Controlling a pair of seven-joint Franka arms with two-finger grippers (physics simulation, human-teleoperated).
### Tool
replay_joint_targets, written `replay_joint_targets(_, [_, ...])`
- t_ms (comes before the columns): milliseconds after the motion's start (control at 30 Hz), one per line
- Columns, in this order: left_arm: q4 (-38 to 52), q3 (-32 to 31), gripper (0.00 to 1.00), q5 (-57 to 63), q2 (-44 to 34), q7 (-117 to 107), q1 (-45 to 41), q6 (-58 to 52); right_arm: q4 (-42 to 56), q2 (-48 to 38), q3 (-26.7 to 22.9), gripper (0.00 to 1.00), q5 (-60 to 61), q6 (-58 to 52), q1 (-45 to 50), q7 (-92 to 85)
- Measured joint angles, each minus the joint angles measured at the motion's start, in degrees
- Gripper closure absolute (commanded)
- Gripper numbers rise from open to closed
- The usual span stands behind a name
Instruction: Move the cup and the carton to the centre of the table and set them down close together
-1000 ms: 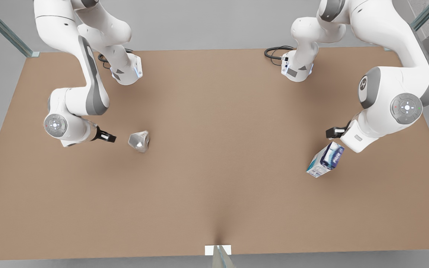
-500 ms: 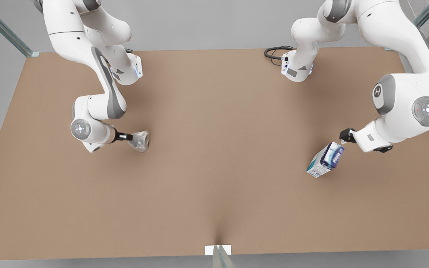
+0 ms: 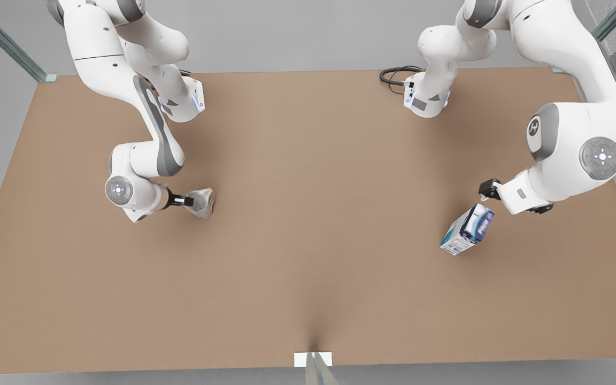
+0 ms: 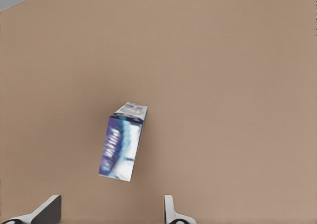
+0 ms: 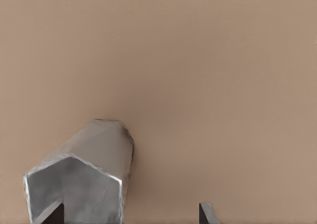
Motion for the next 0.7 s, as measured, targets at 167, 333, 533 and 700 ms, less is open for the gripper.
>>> replay_joint_targets(167, [0.04, 0.00, 0.00, -0.01, -0.09, -0.17, 0.03, -0.17, 0.22, 1.18, -0.14, 0.00, 0.00, 1.23, 0.12, 0.03])
replay_joint_targets(333, [0.04, -0.07, 0.00, -0.03, -0.09, -0.09, 0.05, -0.26, 1.61, 3.80, -0.09, 0.00, 0.00, 2.02, 0.48, 0.16])
replay_joint_targets(533, [0.04, 0.00, 0.00, -0.04, -0.17, 0.00, 0.22, -0.26, 1.67, 5.84, 0.08, 0.27, 0.08, 2.65, 0.96, 0.35])
replay_joint_targets(700, [0.13, 0.00, 0.00, 0.05, -0.18, 0.00, 0.12, -1.05, 1.67, 6.95, 0.09, 0.63, 1.23, 2.47, 1.14, 0.62])
